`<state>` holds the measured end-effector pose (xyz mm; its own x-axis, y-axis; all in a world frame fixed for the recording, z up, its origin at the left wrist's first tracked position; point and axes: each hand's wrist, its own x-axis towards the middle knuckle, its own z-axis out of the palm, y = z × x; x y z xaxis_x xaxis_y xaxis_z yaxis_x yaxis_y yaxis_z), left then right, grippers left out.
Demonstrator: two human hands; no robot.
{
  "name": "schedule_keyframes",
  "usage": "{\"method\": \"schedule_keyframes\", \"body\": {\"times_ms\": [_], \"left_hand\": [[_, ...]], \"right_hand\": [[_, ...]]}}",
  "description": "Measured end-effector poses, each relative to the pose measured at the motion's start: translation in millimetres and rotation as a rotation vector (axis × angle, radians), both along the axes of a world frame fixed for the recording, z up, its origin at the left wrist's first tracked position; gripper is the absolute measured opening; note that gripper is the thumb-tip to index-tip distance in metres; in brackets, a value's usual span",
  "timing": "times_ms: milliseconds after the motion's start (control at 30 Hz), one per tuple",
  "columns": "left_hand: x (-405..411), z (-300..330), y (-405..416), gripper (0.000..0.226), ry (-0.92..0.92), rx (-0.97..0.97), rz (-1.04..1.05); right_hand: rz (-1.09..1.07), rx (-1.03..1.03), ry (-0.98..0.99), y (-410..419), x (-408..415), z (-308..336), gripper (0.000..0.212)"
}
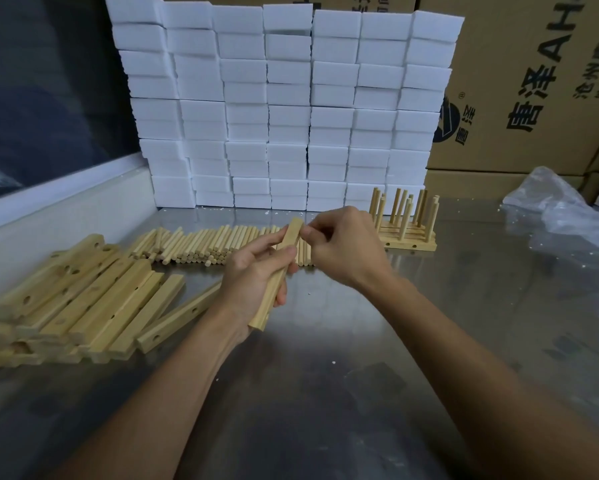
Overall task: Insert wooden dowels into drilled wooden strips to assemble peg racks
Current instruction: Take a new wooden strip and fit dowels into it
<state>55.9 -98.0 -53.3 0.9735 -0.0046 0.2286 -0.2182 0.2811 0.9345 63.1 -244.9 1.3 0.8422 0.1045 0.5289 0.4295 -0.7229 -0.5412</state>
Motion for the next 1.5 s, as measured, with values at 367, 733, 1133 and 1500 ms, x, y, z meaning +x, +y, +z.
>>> {"method": "schedule_keyframes", "body": {"times_ms": [367, 733, 1133, 1500], "left_hand": [[-1.1, -2.3, 3.0, 0.024, -0.017, 0.052, -0.018], [5.9, -10.1, 9.6, 0.015, 0.177, -0.177, 0.134], [11.7, -14.3, 12.9, 0.017, 0.233, -0.184, 0.172], [9.4, -13.1, 10.3, 0.017, 0.222, -0.154, 0.188]], "right_hand": [[0.028, 0.096, 0.154, -2.9, 9.5, -3.2, 0.032], [0.041, 0.265, 0.110, -13.6, 16.6, -5.4, 0.042], [-0.341, -0.175, 0.266, -42.5, 42.1, -61.8, 0.040], [-0.395, -0.163, 0.227, -44.1, 49.9, -75.2, 0.025]]}}
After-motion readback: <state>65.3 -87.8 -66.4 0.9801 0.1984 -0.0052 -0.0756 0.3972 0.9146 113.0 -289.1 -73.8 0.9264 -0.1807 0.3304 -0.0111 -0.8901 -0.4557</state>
